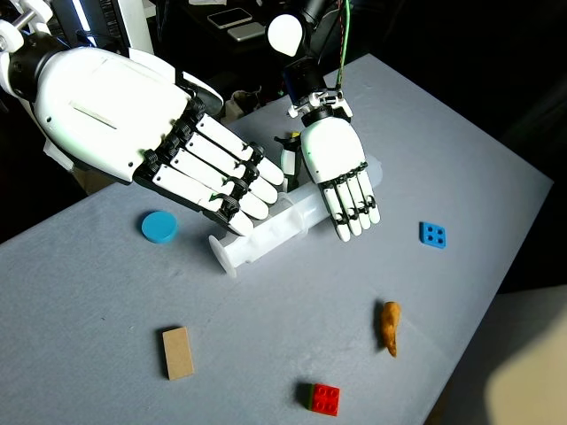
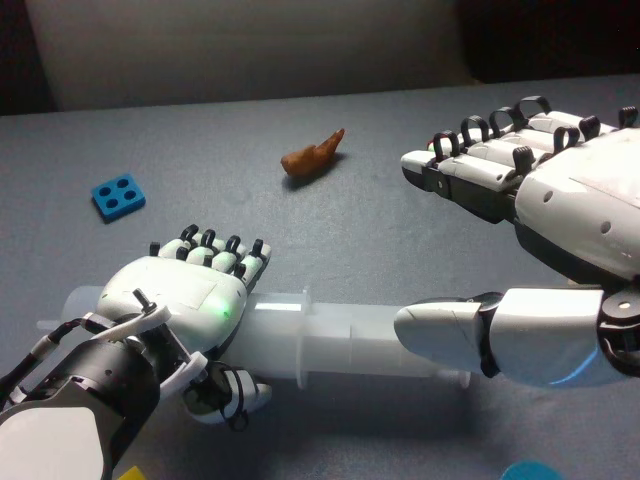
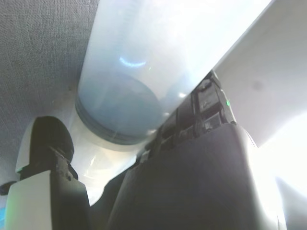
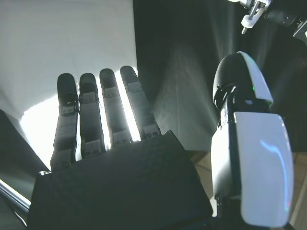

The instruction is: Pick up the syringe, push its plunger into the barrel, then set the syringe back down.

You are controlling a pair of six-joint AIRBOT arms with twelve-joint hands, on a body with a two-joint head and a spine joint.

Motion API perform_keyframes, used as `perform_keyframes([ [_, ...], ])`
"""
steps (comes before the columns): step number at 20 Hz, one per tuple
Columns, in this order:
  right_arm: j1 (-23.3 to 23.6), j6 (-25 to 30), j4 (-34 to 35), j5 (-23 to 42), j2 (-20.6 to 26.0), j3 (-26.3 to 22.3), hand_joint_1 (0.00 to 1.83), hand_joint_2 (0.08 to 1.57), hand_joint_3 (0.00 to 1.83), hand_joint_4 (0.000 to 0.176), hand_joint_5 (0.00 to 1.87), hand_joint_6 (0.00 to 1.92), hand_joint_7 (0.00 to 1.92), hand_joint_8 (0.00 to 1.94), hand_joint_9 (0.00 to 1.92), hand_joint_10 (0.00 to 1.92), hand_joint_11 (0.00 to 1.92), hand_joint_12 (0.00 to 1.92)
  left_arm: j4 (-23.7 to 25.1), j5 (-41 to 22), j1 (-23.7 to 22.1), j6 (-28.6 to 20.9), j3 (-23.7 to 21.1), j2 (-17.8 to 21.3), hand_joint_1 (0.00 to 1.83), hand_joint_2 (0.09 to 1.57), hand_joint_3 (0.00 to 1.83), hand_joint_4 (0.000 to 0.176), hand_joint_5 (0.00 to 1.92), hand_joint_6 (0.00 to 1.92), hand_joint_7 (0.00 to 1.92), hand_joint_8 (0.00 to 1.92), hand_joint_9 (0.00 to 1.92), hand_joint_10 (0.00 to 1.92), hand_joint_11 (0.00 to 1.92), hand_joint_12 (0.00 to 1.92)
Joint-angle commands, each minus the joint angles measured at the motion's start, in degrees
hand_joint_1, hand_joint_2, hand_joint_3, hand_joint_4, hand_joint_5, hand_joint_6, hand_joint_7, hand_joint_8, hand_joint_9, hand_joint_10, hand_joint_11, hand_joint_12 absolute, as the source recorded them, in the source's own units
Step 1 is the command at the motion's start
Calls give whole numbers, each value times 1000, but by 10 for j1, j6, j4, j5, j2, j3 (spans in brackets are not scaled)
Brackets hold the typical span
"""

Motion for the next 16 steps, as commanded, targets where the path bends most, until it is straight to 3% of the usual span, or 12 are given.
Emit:
perform_keyframes([
  [1,3,5,-30,18,3,0,59,1075,0,0,132,4,139,5,139,5,0,528,21,13,2,6,-2,-6,757,1183,0,0,185,8,201,8,191,11,0,565],
  [2,3,6,-30,18,3,0,59,1075,0,0,132,4,139,5,139,5,0,528,22,13,2,6,-2,-6,757,1183,0,0,185,8,201,8,191,11,0,565],
  [3,3,6,-30,18,3,0,67,1078,0,0,127,1,132,1,133,2,0,511,22,13,2,6,-3,-6,867,1155,0,0,253,7,281,6,281,12,0,801],
  [5,3,7,-30,18,3,0,46,1083,2,0,107,0,113,0,118,0,0,499,23,13,1,5,-5,-6,998,1162,0,0,409,17,486,14,507,33,115,1010],
  [8,3,9,-30,19,3,0,52,1084,1,0,119,3,114,0,125,2,0,521,23,13,1,5,-8,-6,1238,1152,0,0,732,37,873,30,861,53,473,918],
  [9,3,10,-30,20,3,0,44,1085,1,0,120,2,124,3,134,4,0,541,23,13,1,5,-9,-6,1336,1162,8,0,693,1056,943,796,849,1026,577,943],
  [10,3,10,-30,20,3,0,32,1089,2,0,110,0,114,1,124,1,0,523,29,13,1,-2,-9,-6,1351,1185,1,0,642,1297,924,1029,813,1279,612,978],
  [11,3,11,-30,21,3,0,34,1090,1,0,115,2,118,2,131,3,0,537,34,13,1,-12,-10,-5,1459,1169,0,0,679,1226,911,1084,869,1167,630,1547],
  [13,3,12,-30,22,3,0,35,1089,0,0,121,3,128,5,136,4,0,540,39,13,-1,-20,-13,-4,1492,1124,0,0,811,1057,898,1096,953,1000,811,1550],
  [14,3,13,-30,23,3,0,46,1095,2,0,117,1,113,3,124,1,0,510,43,13,-3,-20,-17,-3,1493,1115,0,0,868,994,901,1094,956,997,828,1539],
  [15,3,14,-30,24,3,0,30,1095,1,0,102,0,101,1,111,0,0,475,46,13,-4,-20,-19,-1,1485,1162,4,0,777,1147,784,1207,867,1123,711,1613],
  [16,3,15,-30,24,3,0,26,1094,0,0,99,0,98,1,107,0,0,467,50,10,-6,-20,-22,1,1490,1124,0,0,889,1010,853,1118,938,1043,793,1575],
])
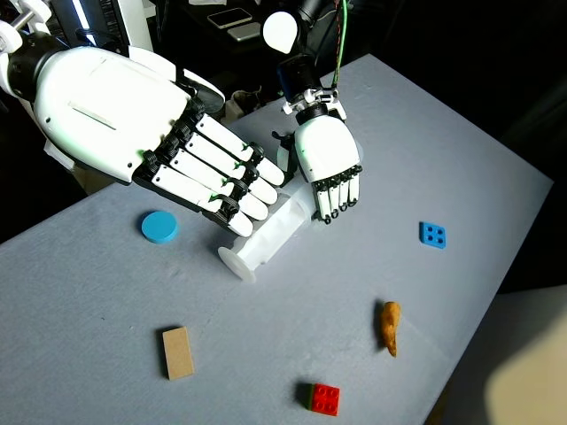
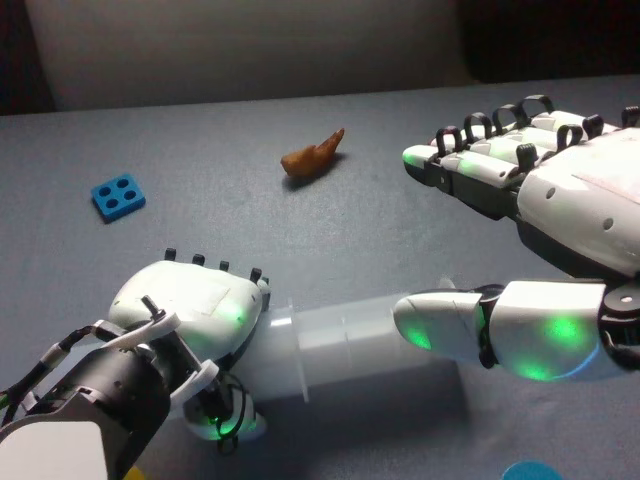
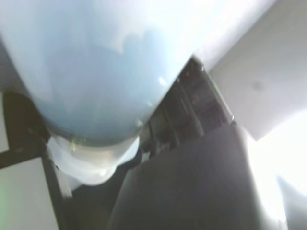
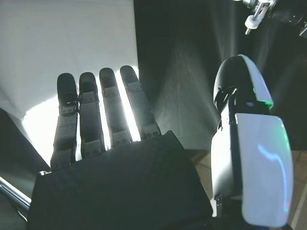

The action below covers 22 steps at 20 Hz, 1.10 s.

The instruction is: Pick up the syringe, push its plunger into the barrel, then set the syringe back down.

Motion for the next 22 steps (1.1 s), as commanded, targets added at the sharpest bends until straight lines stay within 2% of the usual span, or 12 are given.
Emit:
perform_keyframes([
  [1,3,8,-30,23,3,-1,31,1093,0,0,96,0,98,0,107,0,0,459,43,8,-8,5,-5,4,1482,1167,3,0,804,1153,755,1230,831,1156,705,1623],
  [2,3,13,-30,26,3,-1,21,1095,0,0,85,0,93,0,101,0,0,439,73,3,-10,-16,-8,11,1489,1129,0,0,932,968,848,1127,917,1064,780,1582],
  [3,3,18,-30,30,3,-1,12,1095,1,0,84,0,92,0,100,0,0,434,96,1,-11,-34,-9,16,1491,1107,0,0,984,890,876,1083,946,1026,803,1559],
  [6,3,33,-30,43,2,-1,19,1096,0,0,102,5,112,6,119,5,0,451,169,-11,-15,-92,-7,37,1489,1121,0,0,966,911,868,1092,899,1124,758,1603],
  [8,2,56,-30,64,2,-1,2,1101,1,0,72,0,83,1,89,0,0,393,192,-50,-31,-96,1,52,1491,1111,0,0,953,908,894,1066,926,1074,807,1564],
  [11,2,85,-30,94,1,-2,9,1104,1,0,82,3,88,2,94,2,0,403,209,-81,-54,-96,10,67,1492,1109,0,0,960,909,908,1050,926,1066,797,1567],
  [12,-1,118,-45,121,1,-6,12,1102,0,0,83,3,85,0,93,1,0,405,218,-92,-64,-96,13,71,1490,1116,1,0,946,914,905,1063,906,1105,770,1602],
  [14,-29,218,-104,210,-6,-17,0,1101,0,0,86,2,85,1,97,2,0,427,231,-118,-83,-96,20,77,1492,1111,0,0,944,899,914,1046,927,1084,792,1589],
  [15,-63,294,-148,296,-22,-25,9,1101,0,0,87,2,87,1,98,2,0,429,238,-141,-101,-96,26,81,1493,1106,0,0,941,890,941,1006,949,1063,795,1582],
  [18,-121,426,-171,424,-68,-31,24,1097,0,0,92,2,87,0,100,1,0,448,240,-160,-129,-95,32,86,1491,1118,0,0,910,928,919,1039,922,1115,775,1614],
  [20,-147,489,-175,478,-93,-30,37,1095,0,0,93,3,85,2,100,2,0,461,240,-178,-148,-84,35,88,1491,1120,0,0,895,947,888,1075,922,1112,814,1586],
  [22,-154,515,-174,502,-104,-30,34,1095,0,0,100,3,93,3,105,3,0,486,240,-192,-160,-78,37,90,1490,1119,0,0,896,957,887,1070,921,1104,821,1579],
])
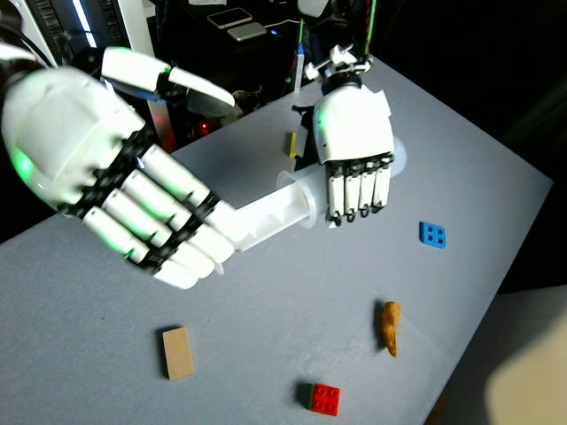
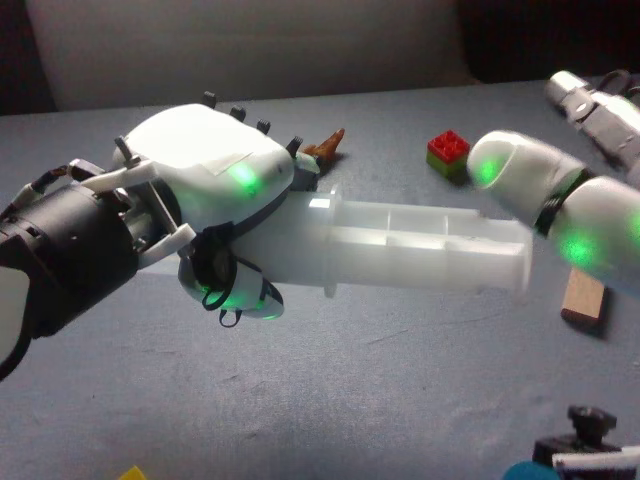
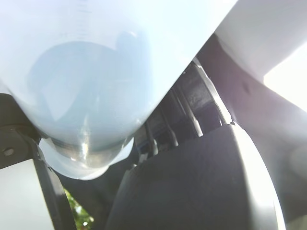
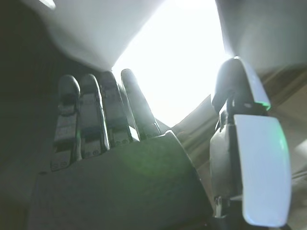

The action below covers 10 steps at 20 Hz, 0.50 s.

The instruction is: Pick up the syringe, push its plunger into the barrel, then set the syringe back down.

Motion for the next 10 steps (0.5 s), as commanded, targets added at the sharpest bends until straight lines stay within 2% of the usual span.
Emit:
perform_keyframes([
  [1,3,13,-55,59,0,-1,38,1095,0,0,100,2,99,3,110,3,0,506,31,33,-12,1,3,4,1490,1122,1,0,902,982,892,1067,916,1103,773,1595],
  [3,-5,36,-43,69,-6,-1,47,1100,1,0,88,3,89,3,102,0,0,430,31,26,-21,2,3,9,1490,1132,2,0,893,984,866,1114,896,1160,735,1623],
  [4,-10,51,-37,69,-8,-1,39,1100,1,0,87,1,88,1,100,0,0,405,31,22,-24,2,3,12,1395,1138,0,0,904,988,885,1120,882,1291,733,1429],
  [5,-18,71,-31,67,-13,-1,36,1100,1,0,90,2,91,2,103,1,0,401,31,18,-28,2,3,15,1470,1135,1,0,894,952,870,1114,891,1212,741,1601],
  [6,-21,78,-29,67,-16,-1,35,1094,0,0,91,2,94,2,107,2,0,430,31,17,-30,2,3,17,1487,1128,0,0,915,928,865,1124,906,1158,762,1598],
  [7,-23,93,-24,70,-23,-1,41,1103,1,0,84,1,80,0,91,0,0,395,31,14,-33,3,4,19,1491,1125,0,0,876,973,917,1049,927,1137,741,1620],
  [10,-11,129,9,87,-42,-5,36,1104,1,0,88,1,86,2,97,2,0,408,31,9,-40,4,6,21,1491,1125,0,0,882,956,910,1053,926,1140,754,1626],
])
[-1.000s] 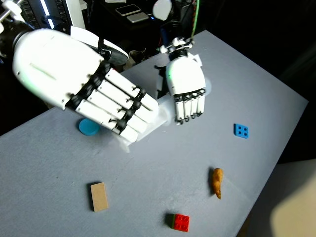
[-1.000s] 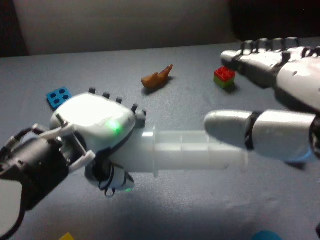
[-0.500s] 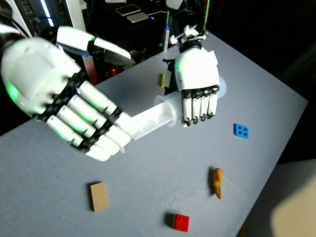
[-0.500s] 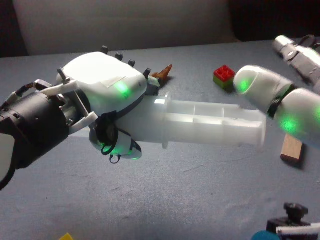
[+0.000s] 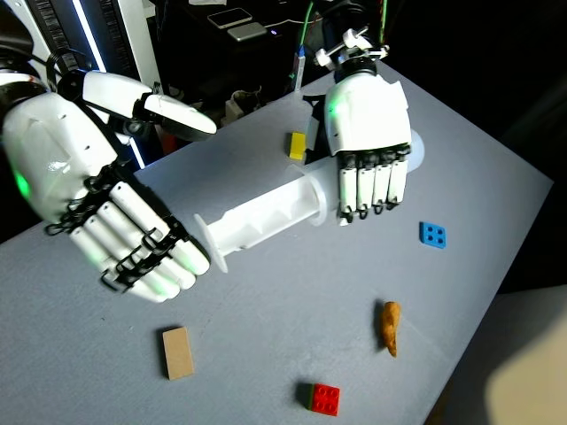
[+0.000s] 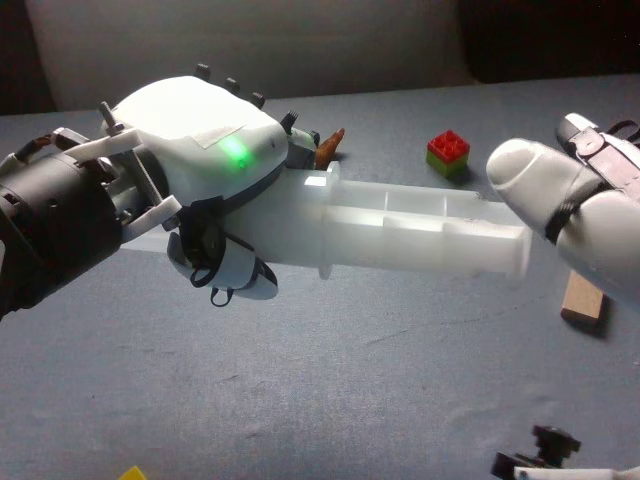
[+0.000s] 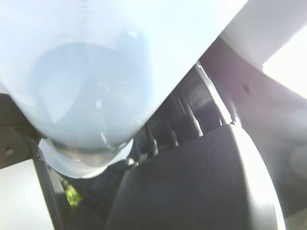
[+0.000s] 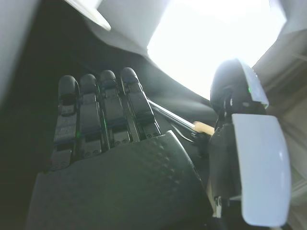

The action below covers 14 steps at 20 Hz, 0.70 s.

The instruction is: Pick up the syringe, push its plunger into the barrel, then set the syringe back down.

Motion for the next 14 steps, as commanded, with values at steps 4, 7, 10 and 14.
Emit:
perform_keyframes([
  [4,12,20,-23,62,-19,-5,41,1091,0,0,93,1,92,2,104,2,0,457,27,44,-12,0,2,3,1490,1126,0,0,928,903,882,1088,914,1163,736,1632],
  [7,10,52,-23,54,-31,-5,35,1097,1,0,80,1,81,0,93,0,0,399,27,44,-12,0,2,3,1489,1132,0,0,931,905,857,1139,894,1175,726,1644],
  [10,12,65,-18,60,-41,-5,53,1093,0,0,102,5,105,5,111,5,0,443,27,44,-12,0,1,3,1491,1121,0,0,922,916,899,1063,934,1129,740,1627],
  [14,2,116,-17,71,-51,-5,53,1093,0,0,104,4,106,4,113,4,0,445,27,44,-9,5,1,0,1492,1119,0,0,922,915,904,1056,939,1123,740,1624],
])
